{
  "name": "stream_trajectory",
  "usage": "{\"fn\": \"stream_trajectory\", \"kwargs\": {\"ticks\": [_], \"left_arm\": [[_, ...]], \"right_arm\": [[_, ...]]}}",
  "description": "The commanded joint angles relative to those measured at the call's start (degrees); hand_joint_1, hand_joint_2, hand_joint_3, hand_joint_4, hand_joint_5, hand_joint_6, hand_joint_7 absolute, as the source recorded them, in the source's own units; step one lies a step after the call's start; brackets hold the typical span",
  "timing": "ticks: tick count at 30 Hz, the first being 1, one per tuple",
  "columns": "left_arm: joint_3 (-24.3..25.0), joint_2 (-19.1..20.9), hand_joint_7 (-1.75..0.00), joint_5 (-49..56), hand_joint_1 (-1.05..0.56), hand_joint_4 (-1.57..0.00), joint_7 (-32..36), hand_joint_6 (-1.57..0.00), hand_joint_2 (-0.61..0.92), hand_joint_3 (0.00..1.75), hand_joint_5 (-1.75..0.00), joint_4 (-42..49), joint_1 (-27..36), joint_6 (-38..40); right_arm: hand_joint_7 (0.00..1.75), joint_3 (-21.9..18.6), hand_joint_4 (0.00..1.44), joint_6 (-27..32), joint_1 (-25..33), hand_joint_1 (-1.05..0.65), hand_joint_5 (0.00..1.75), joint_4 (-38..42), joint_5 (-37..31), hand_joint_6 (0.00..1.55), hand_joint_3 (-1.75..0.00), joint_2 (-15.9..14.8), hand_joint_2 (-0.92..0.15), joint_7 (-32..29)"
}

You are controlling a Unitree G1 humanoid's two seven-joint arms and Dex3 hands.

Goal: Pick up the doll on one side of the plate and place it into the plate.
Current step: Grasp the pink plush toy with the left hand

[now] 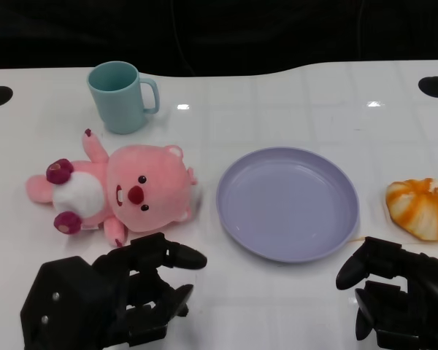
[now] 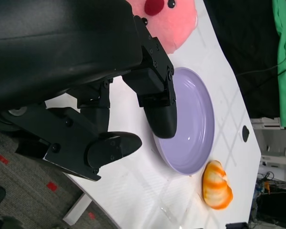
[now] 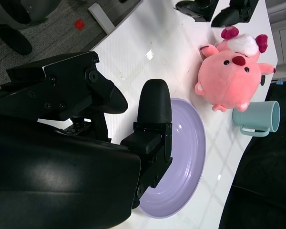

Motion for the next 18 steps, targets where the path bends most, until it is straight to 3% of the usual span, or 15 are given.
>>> {"fn": "stream_trajectory", "kwargs": {"ticks": [1, 5, 11, 18], "left_arm": [[0.2, 1.4, -0.33, -0.05, -0.22, -0.5, -0.19, -0.61, 0.92, 0.31, -1.11, -2.89, 0.93, 0.78], [-0.21, 3.26, -0.23, 0.72, -0.27, -0.43, -1.35, -0.55, 0.92, 0.26, -0.97, -3.75, 1.11, -0.88], [-0.65, 6.75, -0.16, 4.49, -0.36, -0.34, -1.47, -0.5, 0.92, 0.14, -0.92, -3.62, 0.32, -6.25], [-0.06, 11.9, -0.09, 12.39, -0.43, -0.15, -1.29, -0.43, 0.92, 0.03, -0.88, -9.52, -0.02, -5.8]], "right_arm": [[1.5, -0.28, 0.6, 0.13, 0.41, -0.01, 1.75, -0.84, -0.13, 0.46, -0.99, -0.65, -0.79, -0.12], [1.51, -0.18, 0.61, 0.54, 0.52, -0.02, 1.75, -1.36, -0.03, 0.47, -0.98, -0.46, -0.78, -0.32], [1.51, -0.1, 0.62, 0.85, 0.76, -0.03, 1.75, -2.07, -0.26, 0.47, -0.99, -0.57, -0.77, -0.55], [1.51, -0.2, 0.62, 1.35, 1.15, -0.03, 1.75, -2.94, 0.29, 0.47, -1.01, -0.32, -0.77, -0.65]]}}
